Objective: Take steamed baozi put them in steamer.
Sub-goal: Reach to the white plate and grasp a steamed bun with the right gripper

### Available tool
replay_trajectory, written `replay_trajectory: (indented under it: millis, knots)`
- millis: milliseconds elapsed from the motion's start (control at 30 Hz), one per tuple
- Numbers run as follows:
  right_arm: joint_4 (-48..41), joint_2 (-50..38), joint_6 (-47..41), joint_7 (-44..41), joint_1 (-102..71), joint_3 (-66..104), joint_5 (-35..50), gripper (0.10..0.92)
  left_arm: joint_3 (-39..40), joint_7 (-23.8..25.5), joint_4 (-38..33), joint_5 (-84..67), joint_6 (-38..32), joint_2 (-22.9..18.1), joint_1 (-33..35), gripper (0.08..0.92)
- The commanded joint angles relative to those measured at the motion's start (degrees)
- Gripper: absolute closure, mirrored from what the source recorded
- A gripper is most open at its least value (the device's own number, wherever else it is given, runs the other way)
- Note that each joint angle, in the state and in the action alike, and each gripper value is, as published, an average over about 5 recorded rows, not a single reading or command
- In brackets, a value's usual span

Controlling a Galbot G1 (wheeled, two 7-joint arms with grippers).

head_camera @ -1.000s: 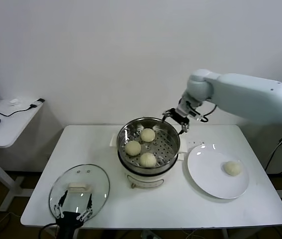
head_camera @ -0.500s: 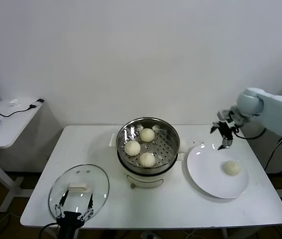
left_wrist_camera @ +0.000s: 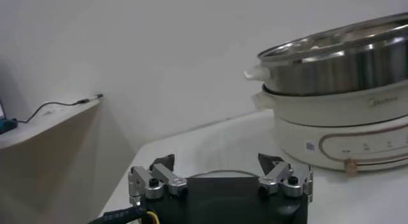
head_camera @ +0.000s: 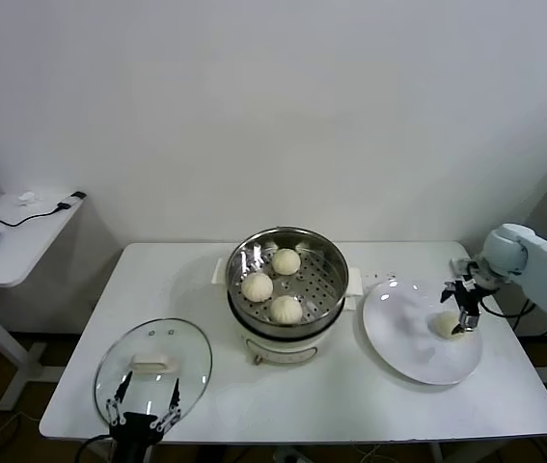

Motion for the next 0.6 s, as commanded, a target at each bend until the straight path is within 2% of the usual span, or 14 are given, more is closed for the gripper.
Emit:
replay_trajectory:
  millis: [33, 600]
  knots:
    - [-7.18, 2.17, 2.22, -0.56, -9.37, 11.56, -5.91, 0.203, 0.26, -0.09, 0.43, 0.80, 0.18, -0.23, -0.21, 0.177]
    - [-9.97, 4.65, 2.62, -1.21, -8.25, 12.19, -6.00, 0.219, 0.16, -0.13, 0.52, 0.69, 0.06, -0.23, -0.17, 0.177]
